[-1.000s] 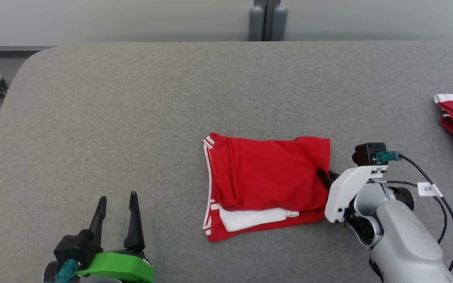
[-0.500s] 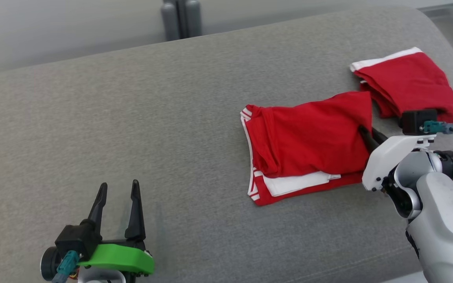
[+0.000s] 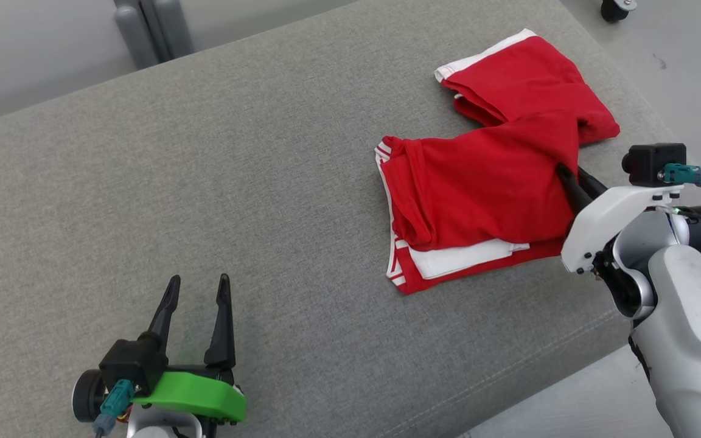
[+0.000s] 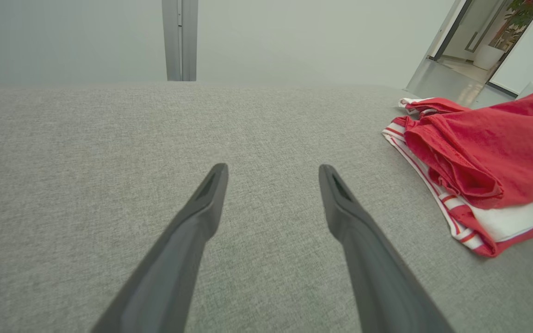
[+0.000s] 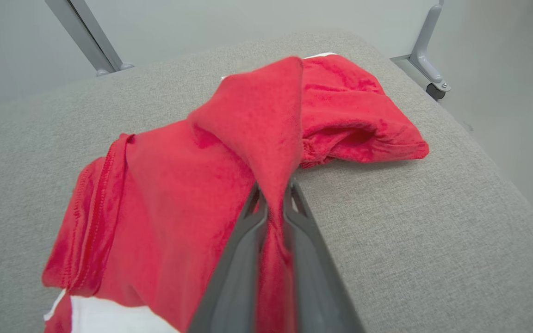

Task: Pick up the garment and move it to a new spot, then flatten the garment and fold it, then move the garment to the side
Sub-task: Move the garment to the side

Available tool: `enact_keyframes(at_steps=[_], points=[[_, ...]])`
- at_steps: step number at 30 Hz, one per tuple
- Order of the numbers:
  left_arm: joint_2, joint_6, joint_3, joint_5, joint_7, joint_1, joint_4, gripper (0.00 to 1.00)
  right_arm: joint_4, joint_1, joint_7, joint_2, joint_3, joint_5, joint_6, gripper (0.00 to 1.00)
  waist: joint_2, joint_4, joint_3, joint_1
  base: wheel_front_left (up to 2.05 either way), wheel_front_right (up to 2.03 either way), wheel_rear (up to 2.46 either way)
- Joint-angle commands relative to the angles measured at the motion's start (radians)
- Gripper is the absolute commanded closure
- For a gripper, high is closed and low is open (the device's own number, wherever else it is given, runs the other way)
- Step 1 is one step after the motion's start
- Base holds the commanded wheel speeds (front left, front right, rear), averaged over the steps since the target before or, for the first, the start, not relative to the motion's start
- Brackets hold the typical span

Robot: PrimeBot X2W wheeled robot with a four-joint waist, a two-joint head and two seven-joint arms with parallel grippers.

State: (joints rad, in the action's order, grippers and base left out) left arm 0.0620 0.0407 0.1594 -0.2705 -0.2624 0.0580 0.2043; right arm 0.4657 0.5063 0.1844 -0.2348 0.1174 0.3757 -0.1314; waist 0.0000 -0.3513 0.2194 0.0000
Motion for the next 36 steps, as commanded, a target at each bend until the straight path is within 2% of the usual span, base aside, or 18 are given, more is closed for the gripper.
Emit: enact_keyframes(at_steps=[1, 9, 19, 23, 28, 29, 30, 31, 36], points=[[0.01, -0.002, -0.005, 0.004, -0.003, 0.014, 0.001, 0.0, -0.001, 0.025, -0.002, -0.001, 0.003, -0.004, 0.002, 1.0, 0.0, 0.014, -0.002, 0.0, 0.0, 0.0, 0.0], [0.004, -0.007, -0.002, -0.009, -0.003, 0.013, -0.005, 0.0, 0.015, 0.161, 0.041, -0.063, 0.005, -0.007, 0.002, 1.0, 0.0, 0.087, -0.01, 0.0, 0.0, 0.0, 0.0], [-0.001, -0.007, 0.017, -0.007, -0.003, 0.027, -0.008, 0.0, 0.091, 0.343, 0.127, -0.243, 0.056, 0.004, 0.002, 1.0, 0.0, 0.177, 0.019, 0.0, 0.0, 0.0, 0.0], [0.001, 0.001, 0.021, 0.003, -0.003, 0.038, -0.005, 0.0, 0.161, 0.387, 0.116, -0.305, 0.059, -0.018, 0.002, 1.0, 0.0, 0.211, 0.05, 0.0, 0.0, 0.0, 0.0], [0.008, 0.004, 0.024, 0.011, -0.003, 0.054, -0.001, 0.0, 0.265, 0.426, 0.031, -0.369, 0.003, -0.069, 0.002, 1.0, 0.0, 0.245, 0.091, 0.0, 0.0, 0.0, 0.0], [0.01, 0.004, 0.025, 0.012, -0.003, 0.056, -0.001, 0.0, 0.291, 0.43, 0.019, -0.373, -0.017, -0.081, 0.002, 0.78, 0.0, 0.249, 0.097, 0.0, 0.0, 0.0, 0.0], [0.01, 0.005, 0.025, 0.011, -0.003, 0.06, -0.001, 0.0, 0.333, 0.432, 0.009, -0.373, -0.049, -0.104, 0.002, 0.17, 0.0, 0.252, 0.102, 0.0, 0.0, 0.0, 0.0], [0.011, 0.007, 0.025, 0.01, -0.003, 0.061, -0.001, 0.0, 0.361, 0.436, -0.003, -0.363, -0.069, -0.122, 0.002, 0.0, 0.0, 0.255, 0.104, 0.0, 0.0, 0.0, 0.0], [0.012, 0.005, 0.02, 0.013, -0.003, 0.062, 0.001, 0.0, 0.441, 0.464, -0.079, -0.336, -0.141, -0.217, 0.002, 0.0, 0.0, 0.253, 0.107, 0.0, 0.0, 0.0, 0.0]])
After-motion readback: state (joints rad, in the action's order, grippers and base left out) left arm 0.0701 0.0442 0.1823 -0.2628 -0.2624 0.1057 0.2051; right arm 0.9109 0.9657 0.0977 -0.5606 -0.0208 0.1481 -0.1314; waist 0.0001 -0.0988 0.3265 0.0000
